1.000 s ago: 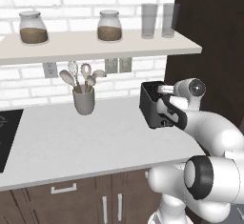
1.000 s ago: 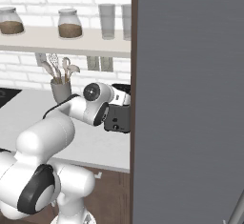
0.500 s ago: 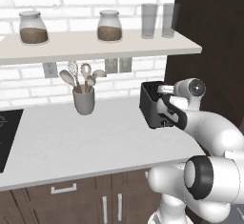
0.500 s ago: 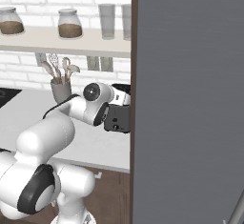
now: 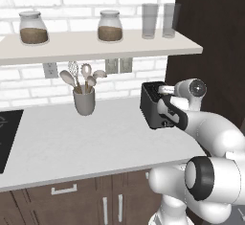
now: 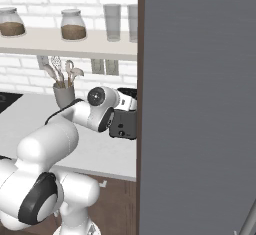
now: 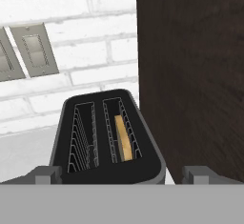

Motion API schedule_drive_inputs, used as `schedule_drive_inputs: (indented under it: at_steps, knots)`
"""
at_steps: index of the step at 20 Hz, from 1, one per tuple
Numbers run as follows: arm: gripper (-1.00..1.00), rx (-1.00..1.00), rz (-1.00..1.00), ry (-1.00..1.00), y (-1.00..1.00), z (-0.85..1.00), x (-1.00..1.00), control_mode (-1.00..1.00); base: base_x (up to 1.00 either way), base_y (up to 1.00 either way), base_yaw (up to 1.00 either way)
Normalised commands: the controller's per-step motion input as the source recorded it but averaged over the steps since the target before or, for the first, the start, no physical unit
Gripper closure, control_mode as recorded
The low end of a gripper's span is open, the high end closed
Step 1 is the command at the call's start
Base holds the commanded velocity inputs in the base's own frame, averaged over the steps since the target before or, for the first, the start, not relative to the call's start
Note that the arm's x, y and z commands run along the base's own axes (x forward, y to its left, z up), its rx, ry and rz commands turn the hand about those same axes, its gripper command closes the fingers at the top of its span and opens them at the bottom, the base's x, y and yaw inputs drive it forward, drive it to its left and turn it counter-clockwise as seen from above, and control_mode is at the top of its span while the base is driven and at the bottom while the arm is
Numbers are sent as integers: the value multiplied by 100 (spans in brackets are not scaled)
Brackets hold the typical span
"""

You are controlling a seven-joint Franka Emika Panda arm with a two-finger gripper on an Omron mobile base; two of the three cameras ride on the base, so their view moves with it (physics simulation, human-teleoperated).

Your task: Start the toaster. Once the lever pops up, take the bread to the plate on the dining counter.

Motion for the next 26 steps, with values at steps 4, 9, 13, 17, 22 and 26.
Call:
schedule_drive_inputs:
  at_steps: [4, 9, 13, 17, 22, 26]
  knots:
    - [-100, 0, 0, 0, 0, 0, 0, -100, 0, 0, 0]
    - [-100, 0, 0, 0, 0, 0, 0, -100, 0, 0, 0]
    - [-100, 0, 0, 0, 0, 0, 0, -100, 0, 0, 0]
    - [-100, 0, 0, 0, 0, 0, 0, -100, 0, 0, 0]
    - [-100, 0, 0, 0, 0, 0, 0, -100, 0, 0, 0]
    - [-100, 0, 0, 0, 0, 0, 0, -100, 0, 0, 0]
